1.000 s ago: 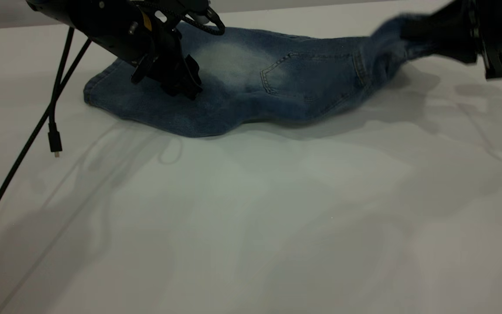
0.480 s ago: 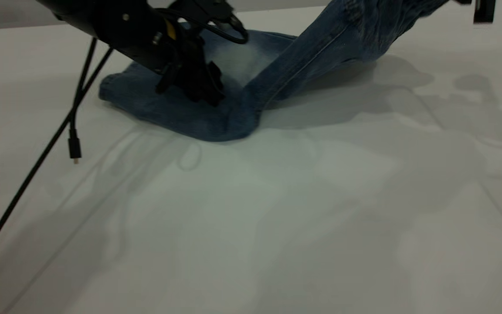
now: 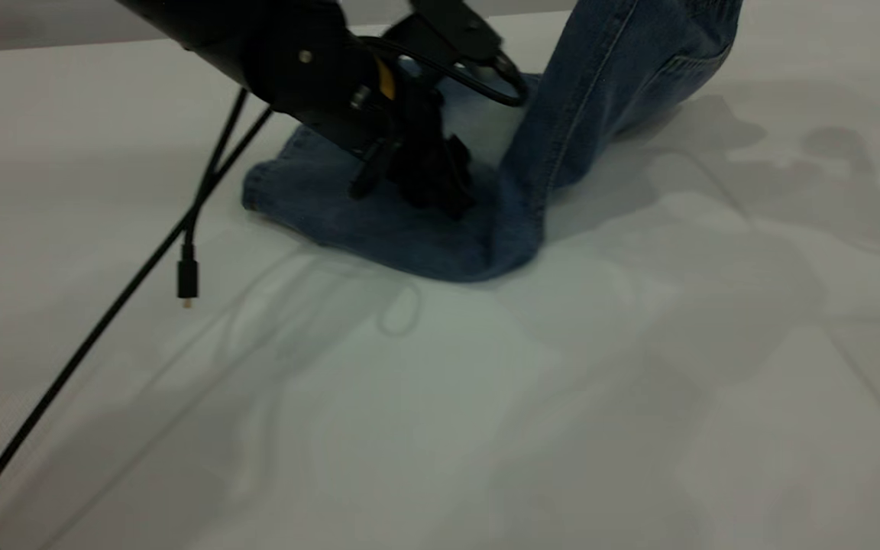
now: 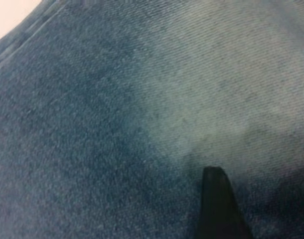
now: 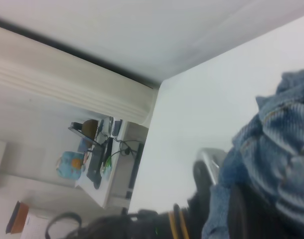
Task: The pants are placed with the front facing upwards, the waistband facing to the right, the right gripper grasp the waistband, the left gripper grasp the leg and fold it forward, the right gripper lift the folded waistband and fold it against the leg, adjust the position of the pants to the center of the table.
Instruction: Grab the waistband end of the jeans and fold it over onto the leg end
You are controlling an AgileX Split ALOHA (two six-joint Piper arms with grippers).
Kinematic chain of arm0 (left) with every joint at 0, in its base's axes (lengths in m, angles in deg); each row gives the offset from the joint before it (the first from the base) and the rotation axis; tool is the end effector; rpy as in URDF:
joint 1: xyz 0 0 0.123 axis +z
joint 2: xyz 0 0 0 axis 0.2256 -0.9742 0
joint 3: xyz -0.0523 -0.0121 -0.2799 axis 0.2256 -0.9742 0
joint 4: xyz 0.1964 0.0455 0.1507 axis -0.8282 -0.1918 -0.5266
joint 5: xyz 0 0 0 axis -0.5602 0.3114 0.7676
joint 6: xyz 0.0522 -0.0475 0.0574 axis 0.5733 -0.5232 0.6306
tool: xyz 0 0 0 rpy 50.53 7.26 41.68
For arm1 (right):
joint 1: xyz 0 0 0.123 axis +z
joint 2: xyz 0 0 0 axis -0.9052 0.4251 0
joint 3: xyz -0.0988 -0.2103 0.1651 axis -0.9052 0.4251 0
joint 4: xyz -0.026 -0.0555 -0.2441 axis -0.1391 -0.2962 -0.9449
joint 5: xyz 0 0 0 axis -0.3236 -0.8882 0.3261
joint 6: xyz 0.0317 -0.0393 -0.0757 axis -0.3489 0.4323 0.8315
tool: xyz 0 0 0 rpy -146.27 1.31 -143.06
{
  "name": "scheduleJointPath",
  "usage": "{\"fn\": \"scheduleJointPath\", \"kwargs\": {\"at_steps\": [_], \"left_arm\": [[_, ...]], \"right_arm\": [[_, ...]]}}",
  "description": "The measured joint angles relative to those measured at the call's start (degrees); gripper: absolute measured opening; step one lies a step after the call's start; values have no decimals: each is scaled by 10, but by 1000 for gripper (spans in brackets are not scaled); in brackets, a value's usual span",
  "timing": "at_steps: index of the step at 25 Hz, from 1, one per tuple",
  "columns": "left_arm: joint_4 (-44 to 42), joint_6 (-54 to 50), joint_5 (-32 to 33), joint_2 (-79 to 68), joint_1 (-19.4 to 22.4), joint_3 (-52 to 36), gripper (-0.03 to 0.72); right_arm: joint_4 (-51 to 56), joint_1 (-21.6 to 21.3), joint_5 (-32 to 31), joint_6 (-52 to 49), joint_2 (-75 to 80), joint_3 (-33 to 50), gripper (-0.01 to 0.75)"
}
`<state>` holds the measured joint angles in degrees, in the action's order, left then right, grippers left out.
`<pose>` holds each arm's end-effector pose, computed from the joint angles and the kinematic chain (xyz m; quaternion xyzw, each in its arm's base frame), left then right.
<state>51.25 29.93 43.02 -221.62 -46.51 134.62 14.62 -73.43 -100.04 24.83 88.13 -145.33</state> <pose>0.3679 -0.2440 0.0302 0.4672 0.8260 -0.0261 0.3141 0.3686 0.0295 0.1613 0.0263 0.7649 0.5754 0.2883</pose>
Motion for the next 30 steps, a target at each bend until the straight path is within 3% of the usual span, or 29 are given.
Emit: {"fn": "scheduleJointPath", "kwargs": {"at_steps": [5,16,20,25,30], "left_arm": [[-1,-9,-2,0,-28,-1,387],[-4,-5,45,37,-27,-3,387],[-4,11,35,64,-26,-3,387],[-4,41,26,105,-7,-1,387],[-25,71,32,150,38,-1,388]], "right_arm": [[0,1,-1,-6,-17,0,81],[2,1,0,-11,-18,0,81],[2,1,0,-11,-18,0,81],[2,1,0,-11,-18,0,81],[3,26,1,-10,-18,0,81]]}}
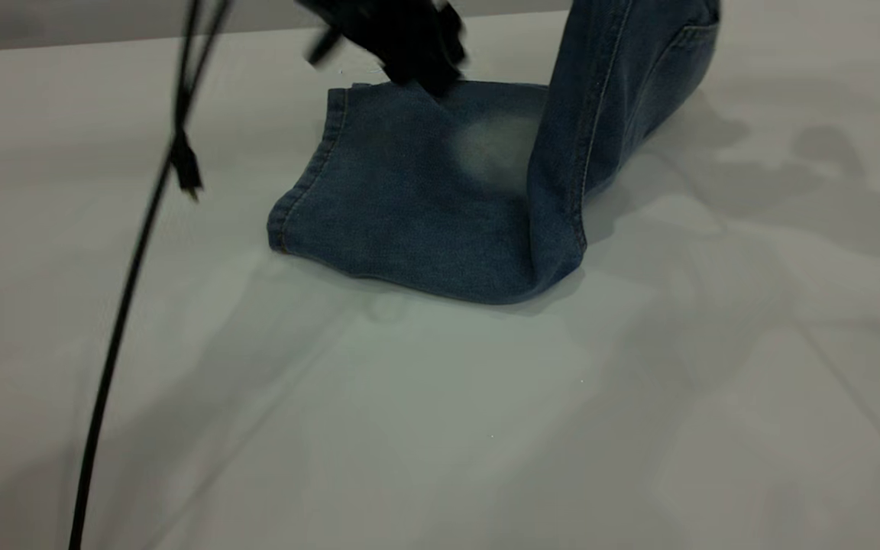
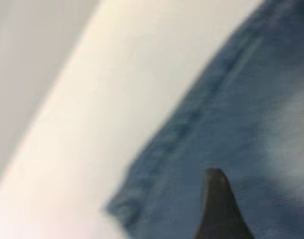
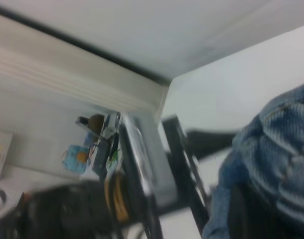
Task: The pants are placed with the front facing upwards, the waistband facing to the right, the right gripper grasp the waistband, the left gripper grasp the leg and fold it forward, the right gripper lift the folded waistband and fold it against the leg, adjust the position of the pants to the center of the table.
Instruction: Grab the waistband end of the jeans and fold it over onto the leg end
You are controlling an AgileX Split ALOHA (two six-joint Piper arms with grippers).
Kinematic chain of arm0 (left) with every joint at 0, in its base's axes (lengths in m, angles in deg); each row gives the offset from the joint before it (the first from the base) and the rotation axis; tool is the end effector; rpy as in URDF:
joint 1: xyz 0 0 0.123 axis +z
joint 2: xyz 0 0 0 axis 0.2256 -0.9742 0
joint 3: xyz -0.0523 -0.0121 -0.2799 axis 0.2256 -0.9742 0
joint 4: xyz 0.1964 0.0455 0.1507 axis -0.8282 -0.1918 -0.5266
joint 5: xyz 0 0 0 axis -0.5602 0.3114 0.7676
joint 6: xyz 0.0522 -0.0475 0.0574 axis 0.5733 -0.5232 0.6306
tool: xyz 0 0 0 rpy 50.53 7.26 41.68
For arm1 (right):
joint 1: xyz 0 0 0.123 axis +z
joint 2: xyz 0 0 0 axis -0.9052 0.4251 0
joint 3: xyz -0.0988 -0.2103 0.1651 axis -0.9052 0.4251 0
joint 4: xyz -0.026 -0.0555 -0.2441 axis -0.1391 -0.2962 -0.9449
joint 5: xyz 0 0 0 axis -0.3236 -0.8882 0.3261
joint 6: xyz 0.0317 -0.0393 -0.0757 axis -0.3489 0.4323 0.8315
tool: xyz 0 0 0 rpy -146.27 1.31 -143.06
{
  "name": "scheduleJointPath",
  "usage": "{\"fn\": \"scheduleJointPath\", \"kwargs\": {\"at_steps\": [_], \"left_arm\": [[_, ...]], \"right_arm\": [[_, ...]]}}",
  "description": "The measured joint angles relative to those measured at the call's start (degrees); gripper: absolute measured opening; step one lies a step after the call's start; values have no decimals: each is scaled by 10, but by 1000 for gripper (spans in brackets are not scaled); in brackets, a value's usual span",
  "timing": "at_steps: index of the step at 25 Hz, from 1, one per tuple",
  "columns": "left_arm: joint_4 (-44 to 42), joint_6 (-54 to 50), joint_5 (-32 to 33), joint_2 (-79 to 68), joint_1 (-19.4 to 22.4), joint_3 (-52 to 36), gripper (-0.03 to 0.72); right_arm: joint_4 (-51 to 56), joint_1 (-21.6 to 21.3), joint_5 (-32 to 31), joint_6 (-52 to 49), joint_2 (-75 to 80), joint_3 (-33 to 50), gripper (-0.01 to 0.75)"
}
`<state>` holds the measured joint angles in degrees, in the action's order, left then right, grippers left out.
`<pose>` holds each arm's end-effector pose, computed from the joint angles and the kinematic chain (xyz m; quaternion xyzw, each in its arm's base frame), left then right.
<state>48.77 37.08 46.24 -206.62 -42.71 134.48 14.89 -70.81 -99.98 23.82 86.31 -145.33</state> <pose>0.3885 -0.2206 0.1431 0.4867 0.7710 0.0217 0.4100 0.3658 0.0464 0.1729 0.0078 0.7611 0.5834 0.2833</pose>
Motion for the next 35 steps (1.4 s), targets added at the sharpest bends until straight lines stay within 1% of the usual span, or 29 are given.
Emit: {"fn": "scheduleJointPath", "kwargs": {"at_steps": [7,9,10,12,15,19,22,24,26,29,35], "left_arm": [[-10,3,1,83,90,1,388],[-10,3,-1,109,114,1,388],[-10,3,-2,124,126,1,388],[-10,3,-2,151,148,1,388],[-9,3,-1,189,170,1,388],[-8,-1,3,230,176,1,388],[-8,-1,7,245,176,1,388],[-8,-1,14,246,176,1,388],[-8,0,19,245,175,1,388],[-7,-2,17,245,175,1,388],[-6,-4,20,245,175,1,388]], "right_arm": [[0,73,-1,15,0,0,81],[0,97,8,27,0,0,81],[-2,110,19,36,0,-3,81],[0,136,64,49,0,-4,81],[0,171,125,71,1,-5,81],[0,215,210,90,2,-16,81],[1,236,269,90,15,-39,81],[1,244,292,85,28,-61,81],[2,249,298,74,44,-79,81],[2,256,288,57,71,-96,81],[-1,267,271,56,115,-109,81]]}}
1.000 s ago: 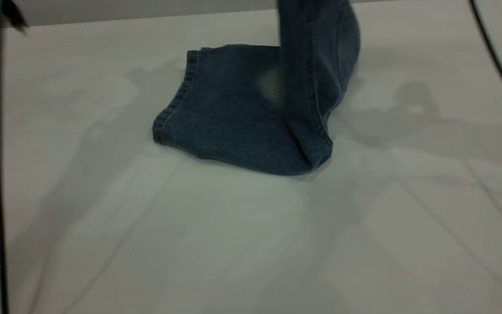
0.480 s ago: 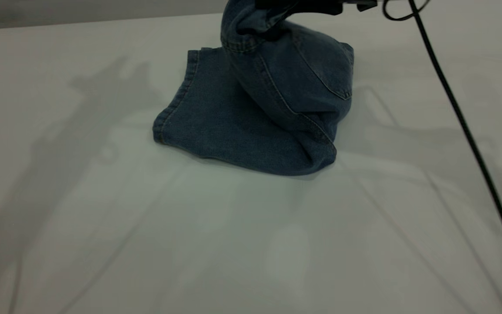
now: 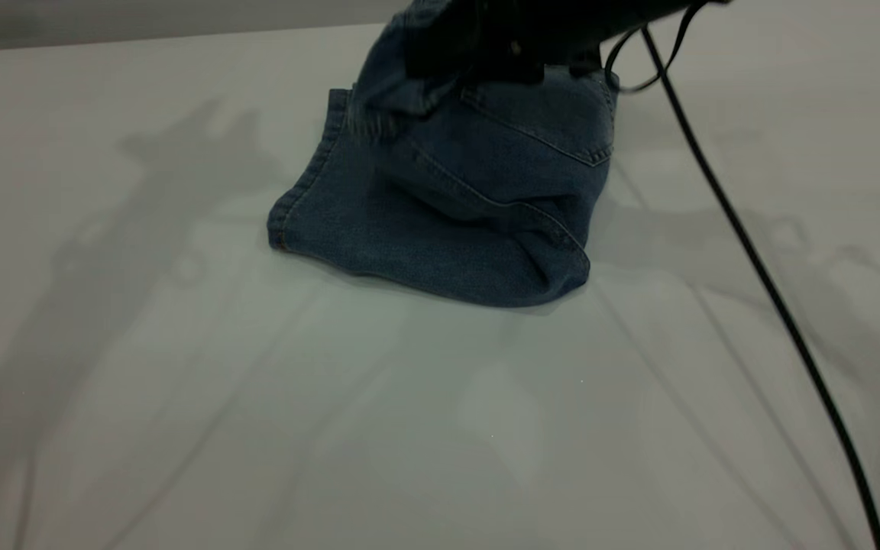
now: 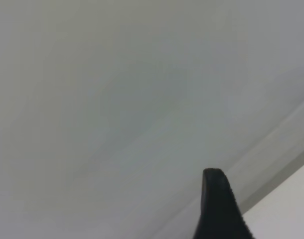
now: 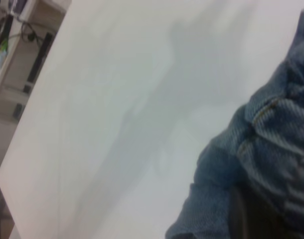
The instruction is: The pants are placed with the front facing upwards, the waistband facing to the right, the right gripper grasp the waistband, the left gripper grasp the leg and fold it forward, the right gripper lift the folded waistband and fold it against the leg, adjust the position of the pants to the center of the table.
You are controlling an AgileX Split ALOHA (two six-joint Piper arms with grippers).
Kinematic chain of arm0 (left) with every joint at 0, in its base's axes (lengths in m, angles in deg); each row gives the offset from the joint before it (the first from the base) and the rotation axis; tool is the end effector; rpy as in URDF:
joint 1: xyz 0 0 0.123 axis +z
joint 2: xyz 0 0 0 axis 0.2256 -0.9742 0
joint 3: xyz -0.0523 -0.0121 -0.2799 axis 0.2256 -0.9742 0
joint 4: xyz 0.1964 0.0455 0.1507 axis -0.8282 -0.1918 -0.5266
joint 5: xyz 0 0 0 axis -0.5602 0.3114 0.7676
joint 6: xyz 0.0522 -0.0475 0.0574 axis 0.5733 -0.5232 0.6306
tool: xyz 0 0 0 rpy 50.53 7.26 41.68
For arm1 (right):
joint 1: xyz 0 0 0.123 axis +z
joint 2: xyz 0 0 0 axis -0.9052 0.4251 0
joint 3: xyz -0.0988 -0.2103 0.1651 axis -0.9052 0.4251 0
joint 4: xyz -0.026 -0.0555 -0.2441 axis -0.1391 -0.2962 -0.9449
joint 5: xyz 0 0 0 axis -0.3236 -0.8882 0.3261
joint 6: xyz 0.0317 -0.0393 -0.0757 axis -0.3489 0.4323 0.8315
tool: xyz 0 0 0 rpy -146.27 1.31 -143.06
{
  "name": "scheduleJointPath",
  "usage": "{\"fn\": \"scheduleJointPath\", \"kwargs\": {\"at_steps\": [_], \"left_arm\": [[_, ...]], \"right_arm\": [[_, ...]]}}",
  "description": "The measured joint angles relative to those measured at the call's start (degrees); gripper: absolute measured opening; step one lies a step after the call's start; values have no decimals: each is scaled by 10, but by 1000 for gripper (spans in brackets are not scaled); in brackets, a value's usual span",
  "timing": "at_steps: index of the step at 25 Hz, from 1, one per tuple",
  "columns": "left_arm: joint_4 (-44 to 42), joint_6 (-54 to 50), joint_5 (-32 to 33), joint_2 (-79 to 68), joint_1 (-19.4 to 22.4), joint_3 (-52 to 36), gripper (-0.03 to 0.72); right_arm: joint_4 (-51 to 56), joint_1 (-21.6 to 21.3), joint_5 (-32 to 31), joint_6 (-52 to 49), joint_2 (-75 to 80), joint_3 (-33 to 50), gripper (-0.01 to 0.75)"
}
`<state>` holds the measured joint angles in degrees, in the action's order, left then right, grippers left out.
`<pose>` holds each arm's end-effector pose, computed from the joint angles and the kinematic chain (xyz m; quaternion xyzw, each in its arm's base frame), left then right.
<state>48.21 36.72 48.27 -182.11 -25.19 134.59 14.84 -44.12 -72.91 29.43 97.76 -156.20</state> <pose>0.3887 -0.0821 0.3244 0.3222 0.7467 0.1224 0.5688 0.3727 0.2061 0.1062 -0.1349 0.8533 0.4448 0.2363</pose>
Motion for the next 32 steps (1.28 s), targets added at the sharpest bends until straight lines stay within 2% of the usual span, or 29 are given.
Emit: {"fn": "scheduleJointPath", "kwargs": {"at_steps": [4,7,15,18,21,25,28,32], "left_arm": [[0,-5,0,-1,0,0,388],[0,-19,0,-1,0,0,388],[0,-19,0,-1,0,0,388],[0,-20,0,-1,0,0,388],[0,-20,0,-1,0,0,388],[0,-20,1,-1,0,0,388],[0,-20,2,-1,0,0,388],[0,-20,2,-1,0,0,388]], "right_arm": [[0,0,-8,1,6,0,94],[-1,0,-16,3,6,-11,146],[0,0,-51,21,6,-39,458],[0,0,-41,6,6,-40,520],[-1,2,-6,-46,6,-46,528],[-38,9,27,-164,6,-80,510],[-116,19,40,-265,6,-120,486],[-284,42,35,-413,6,-166,457]]}}
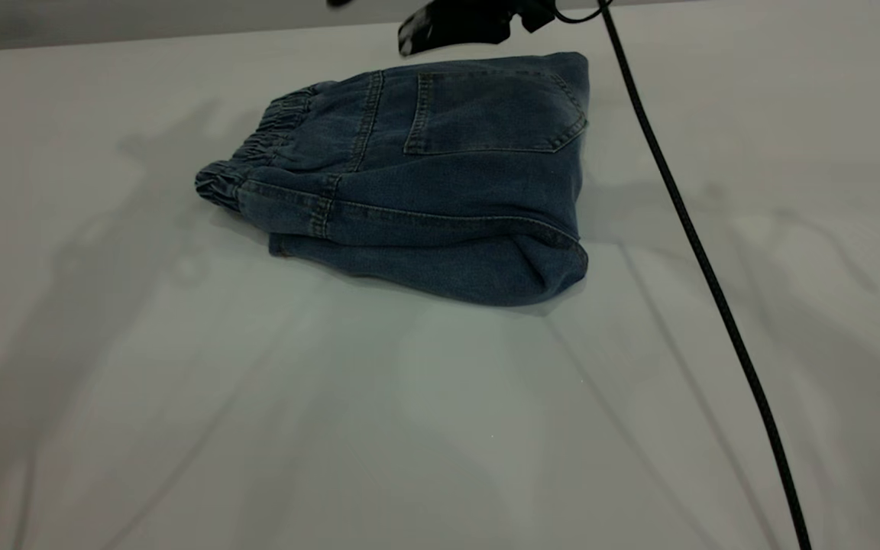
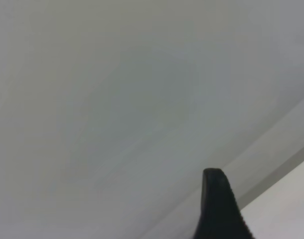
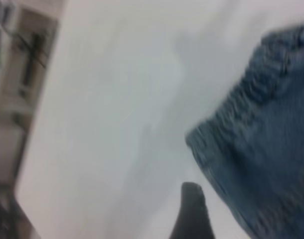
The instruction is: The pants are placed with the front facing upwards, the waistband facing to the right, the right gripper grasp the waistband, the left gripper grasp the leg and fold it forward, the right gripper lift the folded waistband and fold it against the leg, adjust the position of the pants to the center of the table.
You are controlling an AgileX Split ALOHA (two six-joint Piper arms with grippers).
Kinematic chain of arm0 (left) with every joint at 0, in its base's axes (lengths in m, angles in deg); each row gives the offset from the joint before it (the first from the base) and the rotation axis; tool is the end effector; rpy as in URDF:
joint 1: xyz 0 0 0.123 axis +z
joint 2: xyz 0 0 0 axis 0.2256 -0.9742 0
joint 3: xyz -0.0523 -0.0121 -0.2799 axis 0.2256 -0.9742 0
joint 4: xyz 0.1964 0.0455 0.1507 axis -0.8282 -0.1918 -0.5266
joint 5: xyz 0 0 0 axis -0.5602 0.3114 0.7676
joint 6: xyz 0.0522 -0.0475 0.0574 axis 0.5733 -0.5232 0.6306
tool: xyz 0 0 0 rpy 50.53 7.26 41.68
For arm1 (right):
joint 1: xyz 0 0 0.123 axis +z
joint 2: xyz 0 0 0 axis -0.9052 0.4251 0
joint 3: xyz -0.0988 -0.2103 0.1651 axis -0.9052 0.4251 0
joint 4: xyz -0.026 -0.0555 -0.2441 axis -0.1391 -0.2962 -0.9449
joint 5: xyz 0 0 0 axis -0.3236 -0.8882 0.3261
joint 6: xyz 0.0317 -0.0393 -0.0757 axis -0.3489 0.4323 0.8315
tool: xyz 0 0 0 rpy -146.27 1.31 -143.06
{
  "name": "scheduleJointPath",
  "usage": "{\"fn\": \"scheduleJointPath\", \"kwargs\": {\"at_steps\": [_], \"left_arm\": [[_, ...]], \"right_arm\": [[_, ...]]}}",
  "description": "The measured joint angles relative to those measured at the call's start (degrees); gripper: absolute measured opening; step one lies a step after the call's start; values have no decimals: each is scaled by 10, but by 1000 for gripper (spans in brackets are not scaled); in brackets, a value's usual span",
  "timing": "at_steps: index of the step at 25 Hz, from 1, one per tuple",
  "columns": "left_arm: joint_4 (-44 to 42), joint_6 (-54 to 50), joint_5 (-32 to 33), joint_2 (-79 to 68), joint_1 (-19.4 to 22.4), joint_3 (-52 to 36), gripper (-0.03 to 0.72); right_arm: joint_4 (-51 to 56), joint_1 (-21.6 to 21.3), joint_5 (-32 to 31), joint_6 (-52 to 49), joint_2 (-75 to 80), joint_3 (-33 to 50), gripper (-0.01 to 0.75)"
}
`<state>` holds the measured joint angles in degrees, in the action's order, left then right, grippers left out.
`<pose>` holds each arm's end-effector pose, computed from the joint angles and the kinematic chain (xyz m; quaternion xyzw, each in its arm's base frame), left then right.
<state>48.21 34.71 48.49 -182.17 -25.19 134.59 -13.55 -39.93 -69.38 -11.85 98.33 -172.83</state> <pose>0.3888 -0.0821 0.3236 0.3093 0.7537 0.1125 0.5689 0.3973 0.2449 0.1498 -0.0954 0.8905 0.4117 0.1686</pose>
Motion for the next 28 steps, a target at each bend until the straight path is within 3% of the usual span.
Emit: {"fn": "scheduleJointPath", "kwargs": {"at_steps": [6,12,19,28], "left_arm": [[0,0,0,1,0,0,388],[-1,0,1,10,0,0,388],[-1,0,1,13,0,0,388],[0,-7,1,13,0,0,388]], "right_arm": [[-278,31,-2,-219,2,-33,454],[-441,31,-38,-380,45,-89,452],[-461,34,-132,-480,92,-197,451],[-426,35,-106,-604,128,-230,451]]}}
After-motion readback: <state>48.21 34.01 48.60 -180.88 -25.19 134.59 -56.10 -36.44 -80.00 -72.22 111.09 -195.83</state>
